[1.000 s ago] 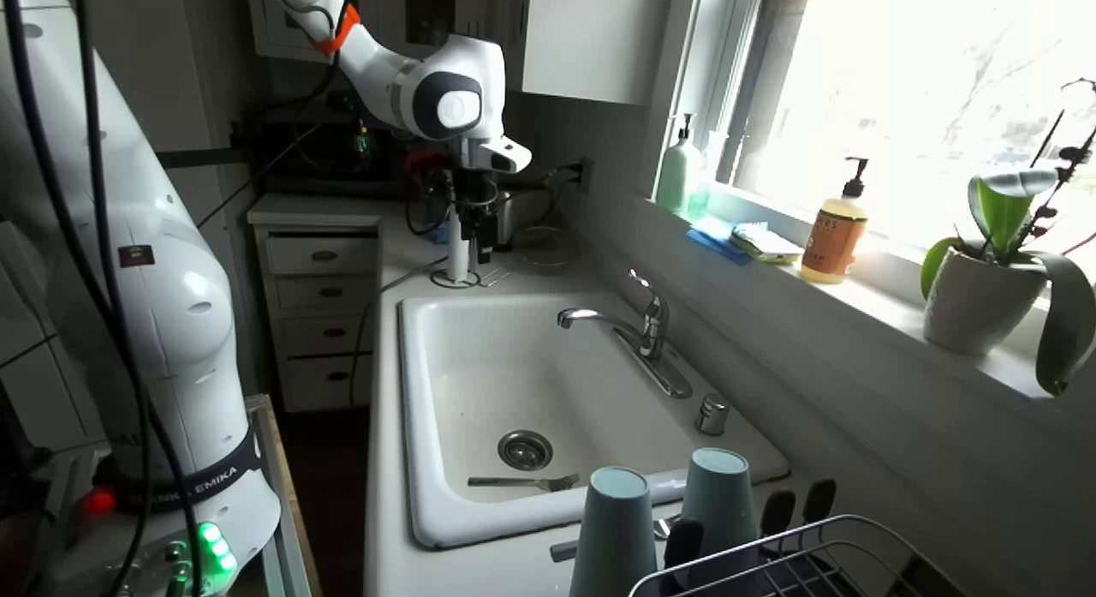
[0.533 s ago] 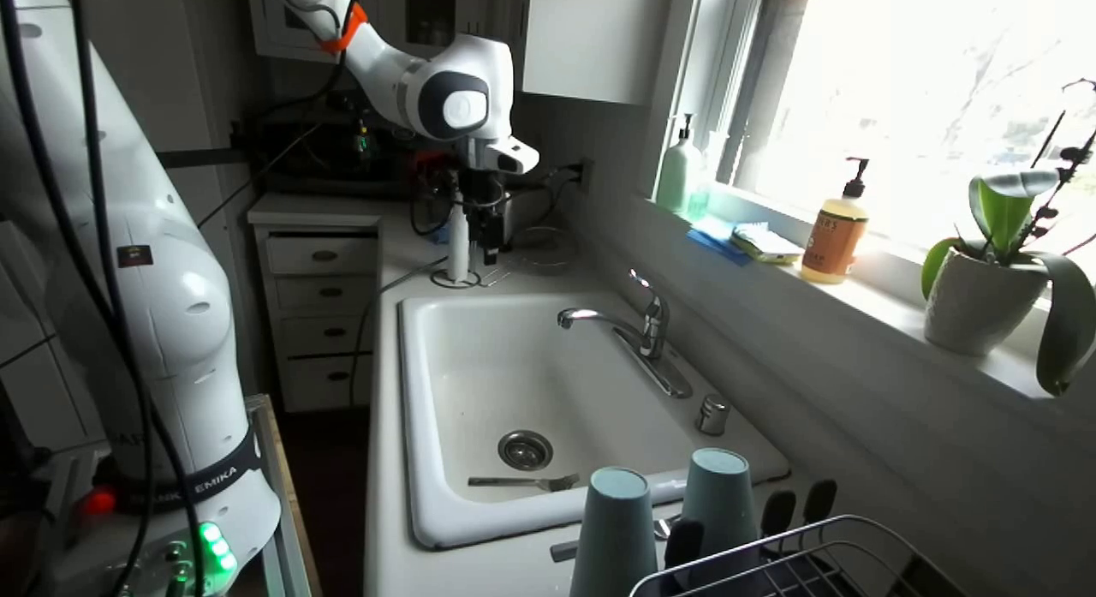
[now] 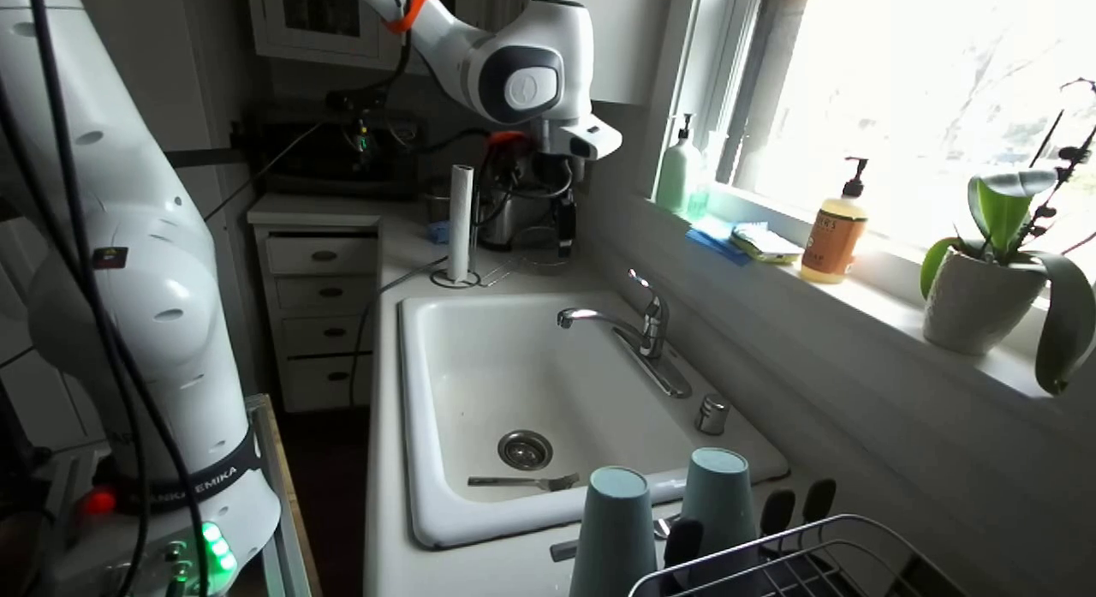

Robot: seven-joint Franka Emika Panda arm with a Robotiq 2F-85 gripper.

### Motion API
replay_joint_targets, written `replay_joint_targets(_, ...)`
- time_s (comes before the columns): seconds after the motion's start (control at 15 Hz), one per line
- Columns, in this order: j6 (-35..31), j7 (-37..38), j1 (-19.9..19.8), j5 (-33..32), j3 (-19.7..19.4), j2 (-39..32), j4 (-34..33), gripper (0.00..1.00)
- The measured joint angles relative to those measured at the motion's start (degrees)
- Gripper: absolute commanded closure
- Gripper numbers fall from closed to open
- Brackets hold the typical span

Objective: Turn the faucet on then rinse the fork under it

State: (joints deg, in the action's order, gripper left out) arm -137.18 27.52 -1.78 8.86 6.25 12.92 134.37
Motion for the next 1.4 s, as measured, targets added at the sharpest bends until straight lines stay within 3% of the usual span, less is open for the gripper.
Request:
replay_joint_targets(0.33, 0.0, 2.2, -1.8, -0.7, -1.9, -5.7, -6.2, 0.0)
replay_joint_targets(0.67, 0.0, 2.4, -1.7, -0.5, -2.3, -6.7, -7.0, 0.0)
replay_joint_targets(1.13, 0.1, -11.7, -1.7, 12.7, -7.1, -13.2, -11.0, 0.0)
replay_joint_targets(1.4, 0.1, -14.7, -1.8, 17.2, -7.6, -19.0, -15.9, 0.0)
